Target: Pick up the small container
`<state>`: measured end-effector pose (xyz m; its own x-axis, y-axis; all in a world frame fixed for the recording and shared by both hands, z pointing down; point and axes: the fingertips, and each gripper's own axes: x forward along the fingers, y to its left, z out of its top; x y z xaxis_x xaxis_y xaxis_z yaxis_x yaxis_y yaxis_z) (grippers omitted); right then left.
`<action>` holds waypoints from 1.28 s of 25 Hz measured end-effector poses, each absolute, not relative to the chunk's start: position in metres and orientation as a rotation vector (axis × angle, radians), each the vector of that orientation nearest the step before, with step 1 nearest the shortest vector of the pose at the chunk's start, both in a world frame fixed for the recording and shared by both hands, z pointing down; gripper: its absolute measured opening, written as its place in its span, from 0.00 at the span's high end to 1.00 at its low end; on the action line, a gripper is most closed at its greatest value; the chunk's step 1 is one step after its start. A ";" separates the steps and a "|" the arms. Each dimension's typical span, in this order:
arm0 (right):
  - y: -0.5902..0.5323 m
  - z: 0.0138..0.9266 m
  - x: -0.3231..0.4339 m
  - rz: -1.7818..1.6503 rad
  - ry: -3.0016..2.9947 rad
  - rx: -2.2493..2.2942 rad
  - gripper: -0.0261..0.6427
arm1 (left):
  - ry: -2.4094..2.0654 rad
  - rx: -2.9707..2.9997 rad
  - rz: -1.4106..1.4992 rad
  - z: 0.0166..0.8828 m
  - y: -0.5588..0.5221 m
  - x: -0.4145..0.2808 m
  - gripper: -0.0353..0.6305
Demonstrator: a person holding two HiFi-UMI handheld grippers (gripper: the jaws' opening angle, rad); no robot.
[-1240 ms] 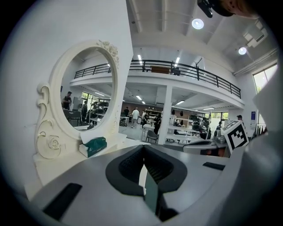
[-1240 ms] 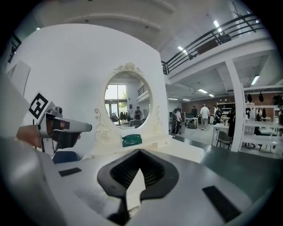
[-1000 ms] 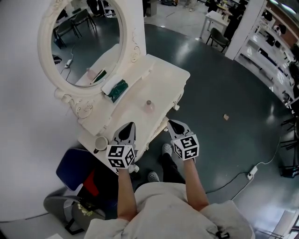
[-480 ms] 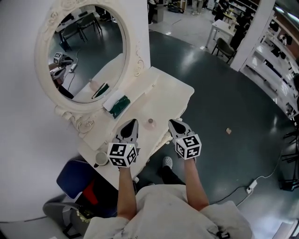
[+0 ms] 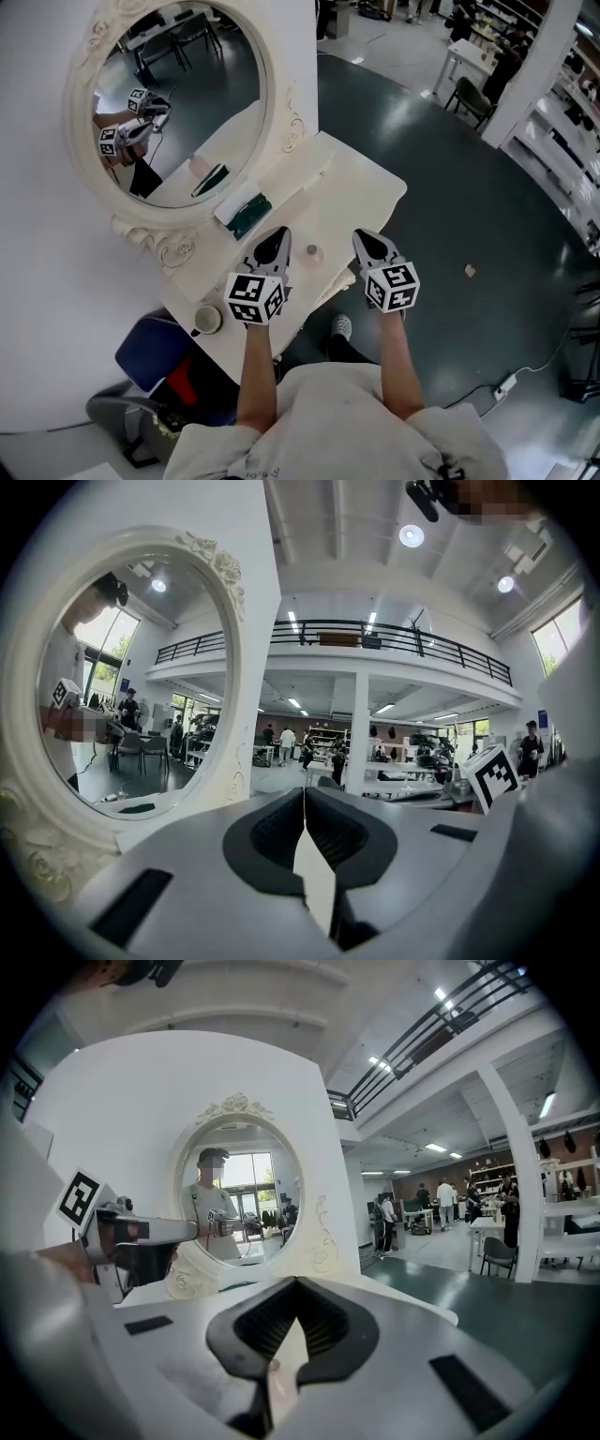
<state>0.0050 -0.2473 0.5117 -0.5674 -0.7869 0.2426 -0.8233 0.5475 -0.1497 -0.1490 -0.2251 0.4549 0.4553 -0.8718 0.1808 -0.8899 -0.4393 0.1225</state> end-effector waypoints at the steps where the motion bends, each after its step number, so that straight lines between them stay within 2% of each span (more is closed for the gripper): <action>1: -0.249 0.511 0.005 0.373 -2.635 1.375 0.94 | -1.538 2.501 0.134 0.455 -0.227 -0.149 0.90; 5: -0.254 0.512 0.006 0.397 -2.657 1.361 0.94 | -1.544 2.477 0.118 0.459 -0.232 -0.149 0.90; 8: -0.258 0.521 0.007 0.481 -2.686 1.351 0.94 | -1.547 2.456 0.118 0.468 -0.236 -0.149 0.83; 14: -0.271 0.528 0.001 0.535 -2.722 1.296 0.94 | -1.596 2.412 0.165 0.481 -0.247 -0.151 0.80; 32: -0.268 0.579 -0.055 0.541 -2.795 0.910 0.94 | -1.695 2.210 0.262 0.544 -0.265 -0.156 0.57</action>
